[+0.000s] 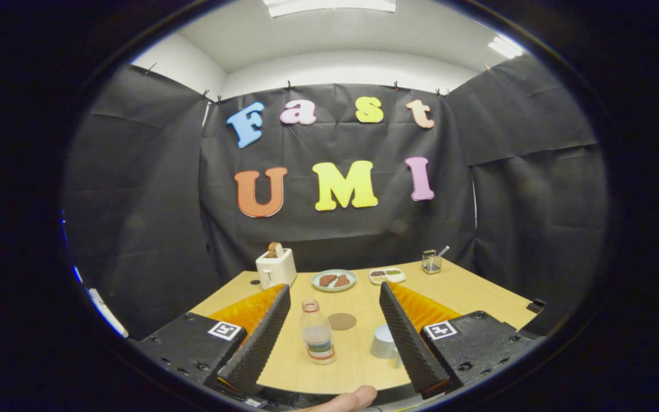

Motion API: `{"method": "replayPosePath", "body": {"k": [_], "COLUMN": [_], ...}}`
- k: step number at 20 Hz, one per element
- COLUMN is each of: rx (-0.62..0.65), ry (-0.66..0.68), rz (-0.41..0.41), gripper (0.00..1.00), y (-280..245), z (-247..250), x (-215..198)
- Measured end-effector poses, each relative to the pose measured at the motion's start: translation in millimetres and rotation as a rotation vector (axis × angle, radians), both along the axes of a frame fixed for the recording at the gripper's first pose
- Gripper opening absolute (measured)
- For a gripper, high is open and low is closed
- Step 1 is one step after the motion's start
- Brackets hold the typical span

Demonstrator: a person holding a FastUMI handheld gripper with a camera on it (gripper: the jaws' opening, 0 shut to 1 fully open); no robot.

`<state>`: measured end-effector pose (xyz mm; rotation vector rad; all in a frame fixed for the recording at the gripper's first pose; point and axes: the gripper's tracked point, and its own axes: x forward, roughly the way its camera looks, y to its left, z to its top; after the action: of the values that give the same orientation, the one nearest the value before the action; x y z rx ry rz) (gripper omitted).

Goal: Take the bottle from table, then pour the juice into the cup, finally place the bottle on the coaster

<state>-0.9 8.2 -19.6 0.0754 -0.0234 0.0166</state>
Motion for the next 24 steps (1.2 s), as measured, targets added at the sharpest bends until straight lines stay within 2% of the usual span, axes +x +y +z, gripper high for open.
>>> {"method": "replayPosePath", "body": {"k": [7,17,24], "rx": [-0.012,-0.040,-0.043], "ry": [0.027,0.042,0.071], "rz": [0.034,0.015,0.036], "gripper": [1.00,1.00,1.00], "y": [23.1,28.2,44.5], "z": [-36.8,-91.2,-134.5], "x": [10.0,30.6,48.5]}}
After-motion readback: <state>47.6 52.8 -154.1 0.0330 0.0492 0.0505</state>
